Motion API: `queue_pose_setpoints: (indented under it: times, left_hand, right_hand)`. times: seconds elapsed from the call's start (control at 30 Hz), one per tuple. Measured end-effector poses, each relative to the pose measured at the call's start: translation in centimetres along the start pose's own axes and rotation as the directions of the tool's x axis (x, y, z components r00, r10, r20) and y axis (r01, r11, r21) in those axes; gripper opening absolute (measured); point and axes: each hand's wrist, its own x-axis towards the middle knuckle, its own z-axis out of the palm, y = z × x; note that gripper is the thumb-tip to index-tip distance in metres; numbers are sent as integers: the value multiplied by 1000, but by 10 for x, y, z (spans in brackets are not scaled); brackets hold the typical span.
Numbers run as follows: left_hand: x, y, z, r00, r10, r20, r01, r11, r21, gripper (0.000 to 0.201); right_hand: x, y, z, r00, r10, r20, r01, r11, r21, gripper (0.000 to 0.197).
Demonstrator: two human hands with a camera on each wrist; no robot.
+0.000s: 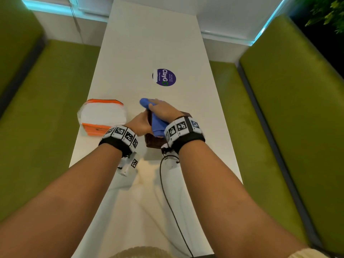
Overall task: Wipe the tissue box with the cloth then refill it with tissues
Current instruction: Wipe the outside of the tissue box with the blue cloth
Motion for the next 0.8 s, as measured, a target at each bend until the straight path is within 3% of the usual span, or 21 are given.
queue_pose_setpoints:
  times: [0.03,0.13,0.23,0.3,0.4,0.5,0.6,0.63,0.7,0.77,0.8]
  left_hand:
    - [0,-2,-1,1000,-4,1,4,1000,12,80]
    - [-5,-6,-8,998,-40,48,42,999,-35,83]
    - [-6,-10,-13,995,-76,57,81,992,-96,114]
    - [-5,-14,-14,996,-73,48,78,991,-105,121]
    - [-2,-11,-13,996,-83,41,87,991,-98,115]
    - [1,-7,-13,996,-91,26,93,991,-95,117]
    - [-1,-8,-14,993,-117,29,120,988,-100,118]
    - [-2,-8,-14,992,-126,28,128,986,-107,117]
    - [-3,-9,-14,990,-141,28,143,982,-126,112]
    - [-1,-11,-12,980,-196,27,198,960,-197,93]
    - [0,-13,-10,971,-239,20,237,938,-254,75]
  right_hand:
    - [-1,1,3,1000,-22,10,22,999,-49,47]
    - [-7,19,6,997,-65,-40,61,993,-98,47]
    - [-16,45,-8,995,-40,-91,27,989,-146,47]
    - [-17,67,-20,989,6,-147,-29,987,-158,46]
    - [-15,92,-29,962,93,-256,-101,995,-19,42]
    - [-19,96,-34,930,183,-319,-90,954,285,36]
    - [-16,106,-34,885,326,-334,-106,838,535,37]
    - [-16,111,-32,873,367,-321,-85,764,640,36]
    - [-20,112,-26,864,436,-252,-17,526,851,30]
    - [-23,117,-20,868,461,-182,9,352,936,41]
    - [-25,119,-15,864,476,-163,-6,335,942,48]
